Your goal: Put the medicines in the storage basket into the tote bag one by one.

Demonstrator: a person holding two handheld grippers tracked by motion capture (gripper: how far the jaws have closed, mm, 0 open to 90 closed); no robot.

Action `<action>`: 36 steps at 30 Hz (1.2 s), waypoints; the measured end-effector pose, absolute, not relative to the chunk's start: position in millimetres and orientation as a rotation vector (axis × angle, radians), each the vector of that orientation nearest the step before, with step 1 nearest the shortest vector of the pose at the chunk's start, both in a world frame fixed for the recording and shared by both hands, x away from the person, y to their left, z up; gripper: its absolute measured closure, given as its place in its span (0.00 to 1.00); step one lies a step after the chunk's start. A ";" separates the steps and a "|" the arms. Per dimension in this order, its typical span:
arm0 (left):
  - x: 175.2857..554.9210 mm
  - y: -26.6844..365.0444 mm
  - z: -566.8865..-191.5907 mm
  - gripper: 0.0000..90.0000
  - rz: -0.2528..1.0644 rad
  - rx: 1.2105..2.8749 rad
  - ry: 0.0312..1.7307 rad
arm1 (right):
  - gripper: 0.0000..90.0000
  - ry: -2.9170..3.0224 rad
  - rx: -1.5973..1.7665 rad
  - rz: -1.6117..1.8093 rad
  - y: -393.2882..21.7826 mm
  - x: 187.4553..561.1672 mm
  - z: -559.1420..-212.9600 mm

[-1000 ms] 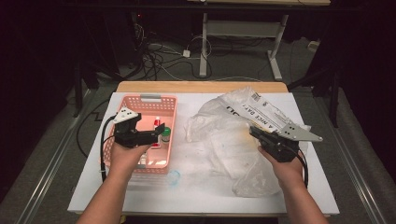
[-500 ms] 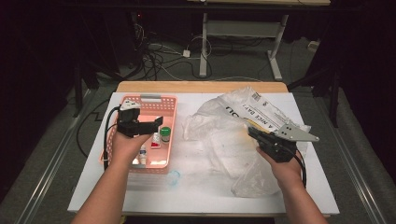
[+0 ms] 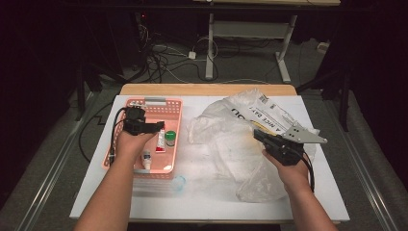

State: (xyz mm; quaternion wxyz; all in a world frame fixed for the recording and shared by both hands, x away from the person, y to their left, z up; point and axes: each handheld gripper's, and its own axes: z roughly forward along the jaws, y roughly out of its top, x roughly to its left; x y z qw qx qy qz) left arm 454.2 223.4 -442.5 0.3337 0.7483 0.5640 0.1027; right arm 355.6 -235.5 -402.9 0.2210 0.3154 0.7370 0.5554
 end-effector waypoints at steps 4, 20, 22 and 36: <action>462.0 224.7 -452.4 0.24 0.199 1.973 1.535 | 1.00 2.039 0.871 1.531 -234.7 355.6 -403.4; 472.7 214.3 -463.3 0.38 0.145 2.115 1.564 | 1.00 2.046 0.871 1.514 -234.6 356.1 -405.8; 473.5 215.0 -464.5 0.39 0.135 2.112 1.568 | 1.00 2.044 0.880 1.516 -235.7 356.5 -406.0; 474.1 205.5 -466.5 0.61 0.201 2.280 1.579 | 1.00 2.043 0.882 1.526 -237.1 355.9 -405.3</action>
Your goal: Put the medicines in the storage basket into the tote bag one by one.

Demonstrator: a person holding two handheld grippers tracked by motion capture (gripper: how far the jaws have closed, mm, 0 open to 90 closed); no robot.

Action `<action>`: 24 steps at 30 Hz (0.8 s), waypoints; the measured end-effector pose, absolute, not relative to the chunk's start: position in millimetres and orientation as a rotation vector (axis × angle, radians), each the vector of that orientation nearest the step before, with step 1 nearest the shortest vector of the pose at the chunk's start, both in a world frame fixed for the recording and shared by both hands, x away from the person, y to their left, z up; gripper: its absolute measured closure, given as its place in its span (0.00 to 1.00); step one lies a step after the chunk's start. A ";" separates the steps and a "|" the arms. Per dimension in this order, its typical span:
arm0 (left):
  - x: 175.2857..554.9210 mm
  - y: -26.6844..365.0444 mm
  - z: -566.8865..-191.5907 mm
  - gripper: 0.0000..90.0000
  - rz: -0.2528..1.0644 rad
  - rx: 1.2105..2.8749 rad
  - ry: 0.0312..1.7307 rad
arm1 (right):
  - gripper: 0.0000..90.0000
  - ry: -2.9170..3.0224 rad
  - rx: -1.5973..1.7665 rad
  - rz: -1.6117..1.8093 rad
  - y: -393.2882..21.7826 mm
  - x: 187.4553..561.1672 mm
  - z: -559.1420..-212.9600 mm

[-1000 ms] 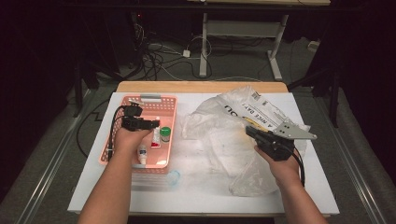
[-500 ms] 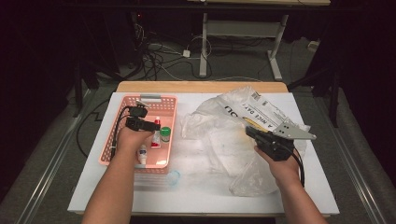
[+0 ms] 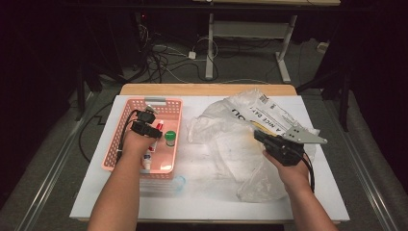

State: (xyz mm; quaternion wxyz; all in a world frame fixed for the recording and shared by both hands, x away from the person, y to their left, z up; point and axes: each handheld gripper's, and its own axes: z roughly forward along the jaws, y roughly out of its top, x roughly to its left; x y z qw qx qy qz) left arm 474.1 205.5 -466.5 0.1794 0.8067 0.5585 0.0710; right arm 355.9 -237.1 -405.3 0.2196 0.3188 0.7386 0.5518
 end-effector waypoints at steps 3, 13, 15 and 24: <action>472.8 206.1 -465.5 0.67 0.197 2.287 1.594 | 1.00 2.038 0.880 1.528 -236.8 355.8 -404.7; 471.2 205.8 -463.9 0.76 0.194 2.306 1.604 | 1.00 2.037 0.873 1.526 -235.7 354.9 -404.2; 471.2 206.1 -463.8 0.76 0.191 2.305 1.603 | 1.00 2.037 0.875 1.529 -235.9 354.6 -404.1; 469.2 204.0 -461.9 0.76 0.181 2.298 1.579 | 1.00 2.038 0.865 1.533 -236.0 353.3 -401.9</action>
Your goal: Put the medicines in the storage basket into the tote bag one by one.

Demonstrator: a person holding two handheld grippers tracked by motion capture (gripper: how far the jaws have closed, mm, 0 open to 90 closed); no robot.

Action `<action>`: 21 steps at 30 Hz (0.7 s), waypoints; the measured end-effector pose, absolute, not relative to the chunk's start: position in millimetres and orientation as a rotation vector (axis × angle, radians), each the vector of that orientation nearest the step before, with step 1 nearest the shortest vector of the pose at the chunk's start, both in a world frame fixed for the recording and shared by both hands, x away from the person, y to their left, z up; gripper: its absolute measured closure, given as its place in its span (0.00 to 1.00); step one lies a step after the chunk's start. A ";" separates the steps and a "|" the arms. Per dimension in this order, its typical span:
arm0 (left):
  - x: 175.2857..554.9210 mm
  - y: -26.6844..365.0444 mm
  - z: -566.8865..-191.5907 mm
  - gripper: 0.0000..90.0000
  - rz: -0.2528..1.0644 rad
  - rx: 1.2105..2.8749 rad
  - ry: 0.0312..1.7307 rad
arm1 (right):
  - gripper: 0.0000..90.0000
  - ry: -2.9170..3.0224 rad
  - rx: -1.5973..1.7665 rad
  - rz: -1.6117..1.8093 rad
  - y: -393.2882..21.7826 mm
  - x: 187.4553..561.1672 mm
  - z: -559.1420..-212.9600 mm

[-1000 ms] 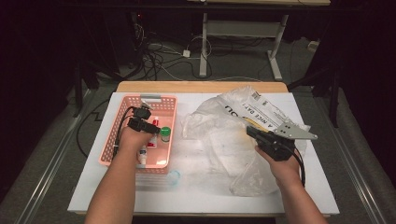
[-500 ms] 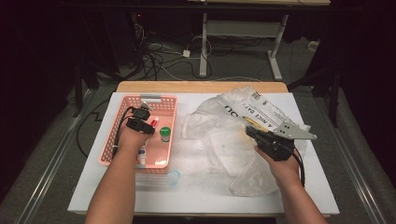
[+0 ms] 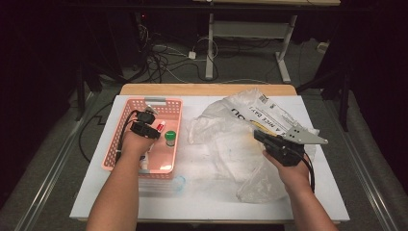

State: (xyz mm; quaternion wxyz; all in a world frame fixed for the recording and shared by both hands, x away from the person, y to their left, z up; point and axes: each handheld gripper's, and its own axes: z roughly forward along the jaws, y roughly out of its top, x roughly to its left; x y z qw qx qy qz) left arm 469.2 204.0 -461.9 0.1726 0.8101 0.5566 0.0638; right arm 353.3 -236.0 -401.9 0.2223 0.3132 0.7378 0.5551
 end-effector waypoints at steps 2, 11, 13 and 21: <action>468.3 204.1 -460.3 0.76 0.189 2.283 1.579 | 1.00 2.035 0.862 1.532 -236.6 353.1 -401.3; 453.6 207.6 -441.9 0.76 0.250 2.159 1.526 | 1.00 2.018 0.869 1.539 -240.2 352.9 -398.6; 449.9 209.1 -438.2 0.76 0.264 2.129 1.515 | 1.00 2.015 0.871 1.538 -240.8 353.0 -398.2; 428.4 218.1 -425.2 0.76 0.304 2.025 1.430 | 1.00 2.018 0.869 1.538 -242.4 352.2 -397.0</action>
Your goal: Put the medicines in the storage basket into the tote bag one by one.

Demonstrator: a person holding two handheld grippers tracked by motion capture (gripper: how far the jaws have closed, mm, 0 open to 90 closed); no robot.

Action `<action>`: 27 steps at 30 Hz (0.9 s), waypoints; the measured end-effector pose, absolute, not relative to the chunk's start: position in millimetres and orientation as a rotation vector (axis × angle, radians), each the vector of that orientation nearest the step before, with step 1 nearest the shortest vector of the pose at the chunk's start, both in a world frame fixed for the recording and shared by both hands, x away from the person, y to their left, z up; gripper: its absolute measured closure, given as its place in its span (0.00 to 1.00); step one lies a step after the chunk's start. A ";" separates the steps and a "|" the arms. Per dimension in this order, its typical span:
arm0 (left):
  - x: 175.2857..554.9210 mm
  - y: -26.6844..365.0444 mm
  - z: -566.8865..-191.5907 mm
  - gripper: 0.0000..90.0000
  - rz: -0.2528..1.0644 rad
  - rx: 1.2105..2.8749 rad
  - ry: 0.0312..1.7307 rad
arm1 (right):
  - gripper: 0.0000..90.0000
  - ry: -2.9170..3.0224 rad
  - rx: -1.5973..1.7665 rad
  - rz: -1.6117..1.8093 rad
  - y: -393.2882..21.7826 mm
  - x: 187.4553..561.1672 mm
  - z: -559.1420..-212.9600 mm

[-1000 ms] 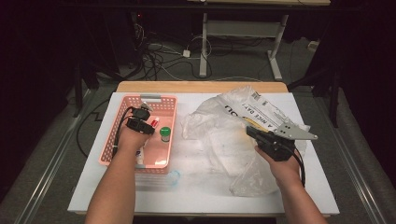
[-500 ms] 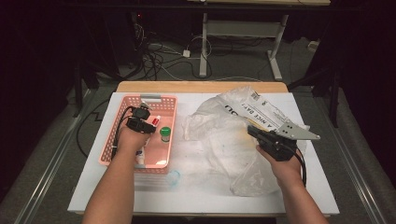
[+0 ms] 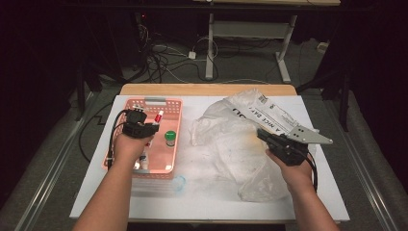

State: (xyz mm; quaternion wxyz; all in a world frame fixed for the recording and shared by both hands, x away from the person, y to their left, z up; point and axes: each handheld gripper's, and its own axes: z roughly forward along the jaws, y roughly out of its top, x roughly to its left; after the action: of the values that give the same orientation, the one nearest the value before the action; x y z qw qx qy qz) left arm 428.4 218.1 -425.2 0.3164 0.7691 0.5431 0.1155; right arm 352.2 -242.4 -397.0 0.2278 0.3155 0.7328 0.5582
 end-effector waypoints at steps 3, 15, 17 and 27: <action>419.7 220.4 -421.4 0.76 0.329 1.994 1.399 | 1.00 2.018 0.869 1.536 -242.2 352.0 -396.7; 389.2 218.8 -403.3 0.76 0.396 1.927 1.300 | 1.00 2.019 0.862 1.531 -242.8 349.7 -396.5; 384.3 217.9 -403.8 0.76 0.402 1.926 1.280 | 1.00 2.021 0.861 1.526 -243.2 349.6 -396.7; 358.5 211.8 -407.1 0.76 0.474 1.934 1.206 | 1.00 2.026 0.851 1.520 -240.3 347.9 -396.3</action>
State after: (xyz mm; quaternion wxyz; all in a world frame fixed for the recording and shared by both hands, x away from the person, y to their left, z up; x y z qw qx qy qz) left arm 358.5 211.8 -407.1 0.3955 0.7631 0.4758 0.1869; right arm 347.9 -240.3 -396.3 0.2328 0.3099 0.7373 0.5533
